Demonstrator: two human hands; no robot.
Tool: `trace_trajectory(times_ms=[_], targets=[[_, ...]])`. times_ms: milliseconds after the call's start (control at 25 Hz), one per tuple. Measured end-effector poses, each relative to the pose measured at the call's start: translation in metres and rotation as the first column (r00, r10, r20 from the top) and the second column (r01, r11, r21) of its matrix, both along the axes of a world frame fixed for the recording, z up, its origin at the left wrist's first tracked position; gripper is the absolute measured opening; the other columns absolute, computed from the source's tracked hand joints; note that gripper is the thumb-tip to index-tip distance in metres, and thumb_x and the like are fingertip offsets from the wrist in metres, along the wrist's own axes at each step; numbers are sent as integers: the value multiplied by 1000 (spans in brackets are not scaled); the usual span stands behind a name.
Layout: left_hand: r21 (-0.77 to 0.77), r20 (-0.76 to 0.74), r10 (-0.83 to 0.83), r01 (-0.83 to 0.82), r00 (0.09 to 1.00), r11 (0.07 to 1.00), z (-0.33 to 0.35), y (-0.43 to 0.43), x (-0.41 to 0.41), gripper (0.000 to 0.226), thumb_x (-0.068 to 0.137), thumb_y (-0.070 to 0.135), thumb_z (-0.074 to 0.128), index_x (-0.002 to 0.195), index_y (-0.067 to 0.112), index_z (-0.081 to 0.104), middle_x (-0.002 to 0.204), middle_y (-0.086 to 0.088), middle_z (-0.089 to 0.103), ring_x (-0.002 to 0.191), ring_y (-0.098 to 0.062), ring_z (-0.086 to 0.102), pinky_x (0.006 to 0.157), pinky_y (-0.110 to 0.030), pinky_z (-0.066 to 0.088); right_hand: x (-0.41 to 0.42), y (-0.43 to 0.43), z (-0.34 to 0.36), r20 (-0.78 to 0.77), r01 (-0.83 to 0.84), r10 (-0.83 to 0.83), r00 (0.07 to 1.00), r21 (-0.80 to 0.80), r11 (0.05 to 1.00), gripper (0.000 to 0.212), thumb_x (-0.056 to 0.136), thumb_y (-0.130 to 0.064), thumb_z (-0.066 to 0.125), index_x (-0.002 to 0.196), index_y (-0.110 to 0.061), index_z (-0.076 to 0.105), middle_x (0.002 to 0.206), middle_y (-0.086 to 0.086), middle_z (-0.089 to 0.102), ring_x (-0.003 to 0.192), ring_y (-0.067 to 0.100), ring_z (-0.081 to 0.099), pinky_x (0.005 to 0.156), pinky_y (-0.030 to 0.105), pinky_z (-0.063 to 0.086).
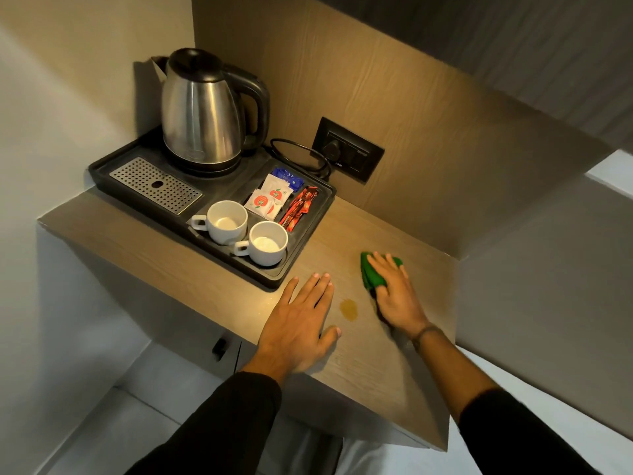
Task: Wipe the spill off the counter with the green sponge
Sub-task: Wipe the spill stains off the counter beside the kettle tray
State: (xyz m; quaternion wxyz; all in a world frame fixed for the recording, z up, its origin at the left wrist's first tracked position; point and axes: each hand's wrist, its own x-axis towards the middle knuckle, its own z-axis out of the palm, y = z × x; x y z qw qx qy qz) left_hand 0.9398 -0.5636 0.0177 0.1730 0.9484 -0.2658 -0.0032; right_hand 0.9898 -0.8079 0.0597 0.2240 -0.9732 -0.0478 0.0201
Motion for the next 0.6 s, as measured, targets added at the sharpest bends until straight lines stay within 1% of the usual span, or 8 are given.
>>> trace_trajectory(times_ms=[40, 80, 200, 240, 320, 440, 480, 600], targets=[[6, -3, 0, 0, 1000, 1000, 1, 0, 0, 83, 102, 62, 29, 166, 12, 10, 177, -8, 8, 161, -23, 0, 130, -55, 7, 10, 16, 6, -35, 48, -47, 998, 11, 999, 72, 89, 7, 48, 156, -18, 38, 168, 8, 30, 159, 30, 14, 129, 55, 5], [12, -8, 1, -1, 1000, 1000, 2, 1, 0, 83, 102, 62, 29, 166, 12, 10, 177, -8, 7, 161, -23, -1, 130, -55, 8, 9, 30, 8, -50, 30, -28, 998, 26, 999, 74, 89, 8, 49, 157, -18, 37, 168, 8, 29, 159, 30, 13, 129, 55, 4], [28, -19, -6, 6, 1000, 1000, 4, 0, 0, 83, 102, 62, 27, 166, 11, 9, 177, -9, 6, 161, -23, -2, 130, -56, 7, -56, 27, -8, -19, -206, 206, 978, 25, 978, 78, 88, -1, 43, 160, -30, 28, 171, -5, 23, 160, 18, 5, 130, 49, -3], [36, -23, -7, 8, 1000, 999, 4, 0, 0, 83, 103, 61, 27, 166, 11, 8, 177, -9, 5, 161, -23, -3, 130, -56, 7, -89, 14, -13, -12, -240, 240, 971, 12, 971, 81, 87, -3, 41, 160, -34, 24, 172, -10, 20, 160, 15, 4, 129, 48, -3], [46, -22, -6, 7, 1000, 999, 5, 0, -1, 83, 104, 61, 27, 166, 10, 7, 177, -9, 3, 161, -23, -4, 130, -57, 6, -116, -9, -13, -2, -217, 217, 976, 2, 976, 81, 88, -4, 40, 160, -37, 24, 171, -13, 19, 160, 14, 5, 130, 53, 2], [49, -29, -20, 21, 999, 999, 7, 1, -1, 82, 104, 61, 29, 166, 10, 7, 177, -10, 3, 161, -23, -4, 130, -57, 6, -76, 10, 0, -23, -18, 18, 1000, 17, 1000, 77, 86, 1, 42, 158, -24, 32, 169, 0, 26, 160, 20, 9, 128, 60, 7], [49, -27, -19, 20, 999, 999, 7, 1, -1, 82, 105, 60, 29, 166, 10, 7, 177, -10, 3, 161, -23, -4, 130, -57, 5, -67, 24, 5, -43, 1, 0, 999, 30, 1000, 78, 85, 5, 44, 158, -22, 33, 169, 1, 27, 160, 22, 9, 128, 60, 6], [56, -36, -29, 31, 999, 998, 7, 1, -1, 82, 105, 61, 27, 165, 10, 3, 177, -10, 0, 161, -23, -6, 130, -57, 5, -87, 27, -3, -64, -187, 186, 980, -1, 982, 82, 87, 1, 44, 160, -32, 27, 171, -7, 20, 160, 17, 4, 130, 53, -2]])
